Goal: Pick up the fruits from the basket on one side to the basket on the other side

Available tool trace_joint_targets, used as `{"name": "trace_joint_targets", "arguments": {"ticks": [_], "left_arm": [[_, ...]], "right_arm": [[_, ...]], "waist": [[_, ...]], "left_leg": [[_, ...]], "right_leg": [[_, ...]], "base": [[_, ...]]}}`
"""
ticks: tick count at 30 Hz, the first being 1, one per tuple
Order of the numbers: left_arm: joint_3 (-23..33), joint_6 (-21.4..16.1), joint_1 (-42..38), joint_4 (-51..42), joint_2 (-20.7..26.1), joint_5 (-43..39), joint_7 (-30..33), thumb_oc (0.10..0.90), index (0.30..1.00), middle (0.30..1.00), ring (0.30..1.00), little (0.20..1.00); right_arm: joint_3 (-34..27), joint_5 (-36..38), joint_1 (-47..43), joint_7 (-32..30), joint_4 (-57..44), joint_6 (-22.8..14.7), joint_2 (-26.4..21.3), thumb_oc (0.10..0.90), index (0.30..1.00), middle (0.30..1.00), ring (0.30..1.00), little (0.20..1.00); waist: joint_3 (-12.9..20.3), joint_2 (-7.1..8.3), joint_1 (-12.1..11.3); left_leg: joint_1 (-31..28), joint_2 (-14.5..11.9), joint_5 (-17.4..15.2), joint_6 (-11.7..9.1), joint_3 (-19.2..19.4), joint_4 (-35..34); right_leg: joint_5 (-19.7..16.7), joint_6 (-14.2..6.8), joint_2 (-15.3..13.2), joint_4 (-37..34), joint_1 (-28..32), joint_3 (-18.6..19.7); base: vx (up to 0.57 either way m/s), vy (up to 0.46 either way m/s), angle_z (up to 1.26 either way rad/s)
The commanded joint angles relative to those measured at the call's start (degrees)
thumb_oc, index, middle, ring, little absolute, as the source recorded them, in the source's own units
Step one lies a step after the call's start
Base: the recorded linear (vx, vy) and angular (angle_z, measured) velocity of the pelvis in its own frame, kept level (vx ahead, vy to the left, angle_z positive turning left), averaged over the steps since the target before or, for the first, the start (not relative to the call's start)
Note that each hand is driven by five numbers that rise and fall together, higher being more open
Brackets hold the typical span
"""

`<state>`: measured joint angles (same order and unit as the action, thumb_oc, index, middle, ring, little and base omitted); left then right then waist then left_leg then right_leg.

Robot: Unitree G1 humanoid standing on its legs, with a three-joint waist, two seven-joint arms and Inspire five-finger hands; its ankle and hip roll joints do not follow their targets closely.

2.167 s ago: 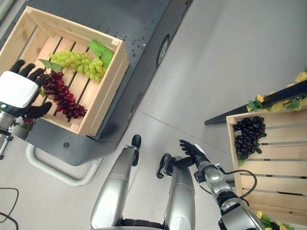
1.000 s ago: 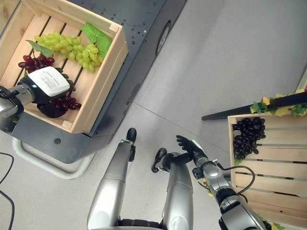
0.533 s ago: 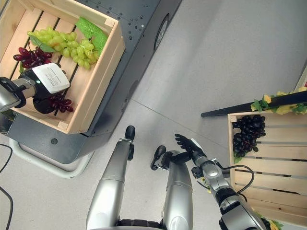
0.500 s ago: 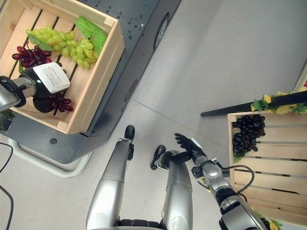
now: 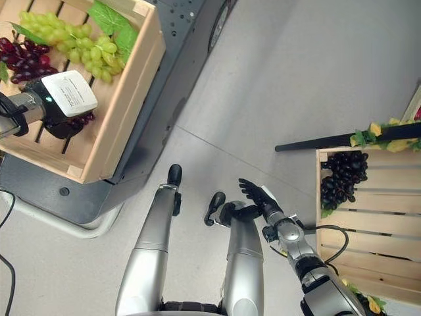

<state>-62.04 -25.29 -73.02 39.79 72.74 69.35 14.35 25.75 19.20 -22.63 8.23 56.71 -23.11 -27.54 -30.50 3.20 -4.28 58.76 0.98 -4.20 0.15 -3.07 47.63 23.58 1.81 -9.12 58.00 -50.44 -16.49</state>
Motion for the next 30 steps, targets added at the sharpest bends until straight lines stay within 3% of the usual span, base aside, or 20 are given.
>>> {"name": "trace_joint_targets", "arguments": {"ticks": [1, 5, 6, 7, 9, 10, 11, 12, 13, 14, 16, 18, 20, 21, 22, 28, 30], "left_arm": [[1.66, 2.64, -1.99, 3.47, 0.62, -2.18, 5.02, 0.400, 0.300, 0.300, 0.300, 0.300], [3.60, 4.76, -0.95, 2.60, 1.32, -7.65, 10.96, 0.400, 0.300, 0.300, 0.300, 0.300], [3.80, 5.05, -0.79, 2.56, 1.39, -8.00, 11.23, 0.400, 0.300, 0.300, 0.300, 0.300], [6.19, 8.19, 1.10, 1.48, 2.17, -15.53, 9.84, 0.400, 0.300, 0.300, 0.300, 0.300], [7.19, 9.82, 2.07, 1.35, 2.27, -18.90, 9.58, 0.400, 0.300, 0.300, 0.300, 0.300], [11.90, 13.51, 6.40, 3.09, 1.76, -27.85, 10.44, 0.400, 0.300, 0.300, 0.300, 0.300], [13.26, 13.84, 7.74, 3.54, 1.59, -29.10, 10.72, 0.400, 0.300, 0.300, 0.300, 0.300], [19.95, 13.96, 14.15, 6.26, 0.38, -33.74, 13.16, 0.400, 0.300, 0.300, 0.300, 0.300], [24.24, 13.25, 18.06, 7.92, -0.62, -37.88, 15.16, 0.400, 0.300, 0.300, 0.300, 0.300], [25.05, 13.17, 18.83, 8.04, -0.74, -38.77, 15.45, 0.400, 0.300, 0.300, 0.300, 0.300], [34.68, 11.03, 25.64, 11.37, -4.36, -49.23, 19.19, 0.400, 0.300, 0.300, 0.300, 0.300], [37.43, 10.35, 27.29, 11.98, -5.36, -51.53, 19.40, 0.400, 0.300, 0.300, 0.300, 0.300], [48.81, 7.03, 32.48, 13.17, -9.33, -61.61, 18.62, 0.400, 0.300, 0.300, 0.300, 0.300], [48.98, 7.04, 32.67, 13.10, -9.33, -61.60, 18.61, 0.400, 0.300, 0.300, 0.300, 0.300], [54.43, 6.07, 34.74, 12.66, -11.49, -68.59, 17.56, 0.400, 0.300, 0.300, 0.300, 0.300], [61.18, 4.95, 36.80, 11.45, -14.98, -79.68, 16.97, 0.400, 0.300, 0.300, 0.300, 0.300], [63.51, 3.69, 37.54, 10.29, -17.23, -89.27, 16.30, 0.400, 0.300, 0.300, 0.300, 0.300]], "right_arm": [[-2.69, 3.80, 3.24, -0.49, -2.26, -4.71, -2.62, 0.800, 0.900, 0.900, 0.900, 0.900], [-2.90, 3.38, 3.57, -0.21, -3.00, -4.78, -2.61, 0.800, 0.900, 0.900, 0.900, 0.900], [-2.92, 3.37, 3.64, -0.16, -3.03, -4.86, -2.61, 0.800, 0.900, 0.900, 0.900, 0.900], [-3.04, 3.32, 4.02, 0.05, -3.92, -4.60, -2.60, 0.800, 0.900, 0.900, 0.900, 0.900], [-3.02, 3.42, 4.02, 0.15, -4.15, -4.38, -2.67, 0.800, 0.900, 0.900, 0.900, 0.900], [-3.05, 3.24, 4.28, 0.37, -5.17, -4.17, -2.82, 0.800, 0.900, 0.900, 0.900, 0.900], [-3.12, 3.03, 4.44, 0.30, -5.65, -4.01, -2.81, 0.800, 0.900, 0.900, 0.900, 0.900], [-3.40, 2.57, 4.86, 0.23, -7.28, -3.59, -2.63, 0.800, 0.900, 0.900, 0.900, 0.900], [-3.39, 2.40, 5.11, -0.01, -8.51, -3.11, -2.58, 0.800, 0.900, 0.900, 0.900, 0.900], [-3.29, 2.42, 5.13, -0.03, -8.66, -3.09, -2.64, 0.800, 0.900, 0.900, 0.900, 0.900], [-3.22, 1.77, 5.77, -0.99, -10.80, -2.11, -1.73, 0.800, 0.900, 0.900, 0.900, 0.900], [-3.16, 1.44, 5.95, -1.25, -11.17, -1.98, -1.41, 0.800, 0.900, 0.900, 0.900, 0.900], [-2.88, 0.65, 6.80, -2.48, -12.99, -1.05, -0.03, 0.800, 0.900, 0.900, 0.900, 0.900], [-2.81, 0.65, 6.79, -2.49, -12.99, -1.05, -0.05, 0.800, 0.900, 0.900, 0.900, 0.900], [-2.92, -0.38, 7.53, -3.12, -14.46, 0.03, 1.01, 0.800, 0.900, 0.900, 0.900, 0.900], [-2.61, -1.91, 8.29, -3.70, -16.30, 1.78, 2.21, 0.800, 0.900, 0.900, 0.900, 0.900], [-2.50, -2.26, 8.90, -4.15, -16.52, 2.15, 2.76, 0.800, 0.900, 0.900, 0.900, 0.900]], "waist": [[0.70, 0.27, -0.14], [0.70, -0.16, -0.30], [0.70, -0.19, -0.31], [0.70, -0.55, -0.78], [0.70, -0.67, -0.86], [0.70, -0.95, -1.07], [0.70, -1.01, -1.08], [0.70, -1.13, -1.26], [0.70, -1.14, -1.37], [0.70, -1.18, -1.28], [0.70, -1.20, -1.54], [0.70, -1.20, -1.51], [0.70, -1.10, -1.49], [0.70, -1.11, -1.41], [0.70, -1.15, -1.36], [0.79, -1.33, -0.84], [1.66, -1.54, -0.58]], "left_leg": [[-6.10, 0.68, -9.92, 4.09, 4.46, 0.26], [-8.45, 0.85, -9.80, 3.71, 4.83, -0.73], [-8.65, 0.85, -9.79, 3.69, 4.84, -0.83], [-11.38, 1.02, -9.85, 3.58, 5.01, -1.99], [-12.02, 1.10, -9.83, 3.58, 5.02, -2.29], [-14.24, 1.29, -10.03, 3.64, 5.07, -2.86], [-14.74, 1.33, -10.06, 3.62, 5.06, -2.92], [-16.70, 1.50, -10.02, 3.62, 5.20, -3.34], [-17.86, 1.54, -10.06, 3.62, 5.39, -3.50], [-18.04, 1.55, -10.07, 3.62, 5.41, -3.53], [-21.33, 1.83, -10.07, 3.68, 5.53, -4.52], [-22.24, 1.90, -10.13, 3.67, 5.46, -4.82], [-26.35, 2.12, -10.41, 3.80, 5.24, -6.26], [-26.39, 2.13, -10.40, 3.80, 5.23, -6.29], [-29.05, 2.24, -10.54, 3.86, 5.28, -7.38], [-33.31, 2.27, -10.77, 4.00, 5.37, -9.23], [-34.97, 2.41, -10.94, 4.17, 5.33, -10.30]], "right_leg": [[-8.20, -1.35, 1.29, -4.72, 1.21, 0.37], [-8.34, -1.43, 1.43, -6.08, 3.63, 0.55], [-8.34, -1.44, 1.44, -6.18, 3.84, 0.56], [-8.47, -1.62, 1.42, -7.48, 6.47, 0.69], [-8.51, -1.65, 1.42, -7.79, 7.07, 0.73], [-8.46, -1.65, 1.36, -8.68, 9.19, 1.01], [-8.45, -1.65, 1.36, -8.89, 9.73, 1.08], [-8.46, -1.56, 1.42, -9.70, 11.79, 1.23], [-8.37, -1.43, 1.40, -10.07, 13.03, 1.25], [-8.35, -1.41, 1.39, -10.13, 13.22, 1.24], [-7.88, -1.14, 1.44, -10.64, 16.17, 1.62], [-7.71, -1.13, 1.45, -10.79, 16.94, 1.75], [-7.07, -0.91, 1.63, -11.80, 20.39, 2.62], [-7.08, -0.91, 1.62, -11.83, 20.44, 2.61], [-6.86, -0.83, 1.79, -12.85, 22.66, 3.09], [-6.95, -0.95, 1.85, -14.92, 26.35, 3.80], [-7.06, -1.08, 1.79, -16.13, 27.77, 4.03]], "base": [[0.00, 0.000, 0.00], [0.00, 0.000, 0.00], [0.00, 0.000, 0.00], [0.00, 0.000, 0.00], [0.00, 0.003, -0.02], [0.00, 0.009, -0.07], [0.00, 0.016, -0.12], [0.00, 0.009, -0.11], [0.00, 0.006, -0.14], [0.01, -0.008, -0.13], [0.02, -0.007, -0.08], [0.00, 0.000, 0.00], [0.02, -0.009, 0.01], [0.04, -0.013, -0.03], [0.02, -0.002, -0.05], [0.01, -0.005, -0.08], [0.02, -0.007, -0.01]]}}
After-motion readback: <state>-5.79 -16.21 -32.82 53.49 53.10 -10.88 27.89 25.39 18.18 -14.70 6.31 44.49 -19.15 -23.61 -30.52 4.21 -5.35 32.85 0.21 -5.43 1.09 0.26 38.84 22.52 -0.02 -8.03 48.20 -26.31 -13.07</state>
